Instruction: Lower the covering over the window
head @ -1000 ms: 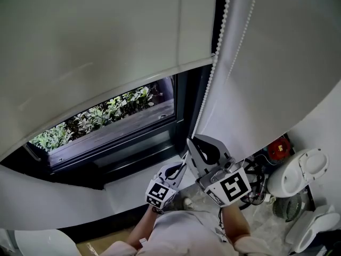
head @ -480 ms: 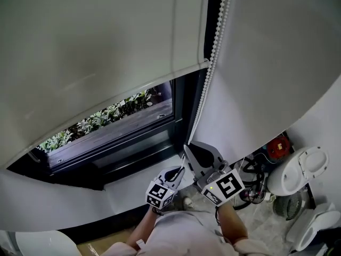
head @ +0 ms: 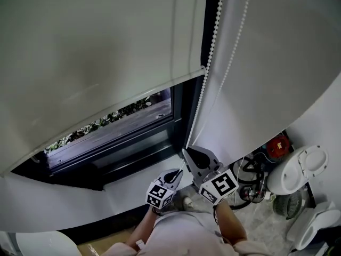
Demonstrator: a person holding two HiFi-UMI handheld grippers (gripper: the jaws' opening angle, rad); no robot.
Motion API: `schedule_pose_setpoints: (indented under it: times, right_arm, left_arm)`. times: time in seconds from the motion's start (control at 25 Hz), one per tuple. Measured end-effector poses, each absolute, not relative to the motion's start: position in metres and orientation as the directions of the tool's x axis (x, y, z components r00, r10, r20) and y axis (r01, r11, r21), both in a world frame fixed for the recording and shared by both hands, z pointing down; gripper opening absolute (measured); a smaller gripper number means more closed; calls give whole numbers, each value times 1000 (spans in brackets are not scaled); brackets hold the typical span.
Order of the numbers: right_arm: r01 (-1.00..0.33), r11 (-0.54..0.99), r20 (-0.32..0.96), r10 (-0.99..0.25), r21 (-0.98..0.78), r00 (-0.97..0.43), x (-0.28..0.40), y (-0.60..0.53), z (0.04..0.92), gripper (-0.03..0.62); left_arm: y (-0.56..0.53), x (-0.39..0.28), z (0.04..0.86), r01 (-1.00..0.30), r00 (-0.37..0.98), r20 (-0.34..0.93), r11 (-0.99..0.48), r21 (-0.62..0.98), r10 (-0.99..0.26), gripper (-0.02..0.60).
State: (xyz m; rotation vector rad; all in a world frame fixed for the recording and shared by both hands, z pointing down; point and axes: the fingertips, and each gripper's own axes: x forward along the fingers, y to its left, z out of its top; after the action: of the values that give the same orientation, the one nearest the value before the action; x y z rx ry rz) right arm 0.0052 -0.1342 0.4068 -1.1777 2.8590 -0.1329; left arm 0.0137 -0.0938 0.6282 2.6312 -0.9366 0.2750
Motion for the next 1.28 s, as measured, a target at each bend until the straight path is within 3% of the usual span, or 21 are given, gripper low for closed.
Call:
schedule_pose_setpoints:
  times: [0.76,0.96,1.28]
  right_arm:
    - [-715,680,186,-690,-161,-699,4,-123,503,-3]
    - [-711,677,213,-679,-189,-703,3,-118,520,-3]
    - [-709,682,200,-681,-179,-705,1,-117,521,-3]
  left_arm:
    - [-88,-11,556,-663,749,155,-731,164,-644,21]
    - [-87,-13,517,-644,765,89,-752,145,-638,83]
    - [-91,-10,449,-626,777,-24,-776,77,-629,90]
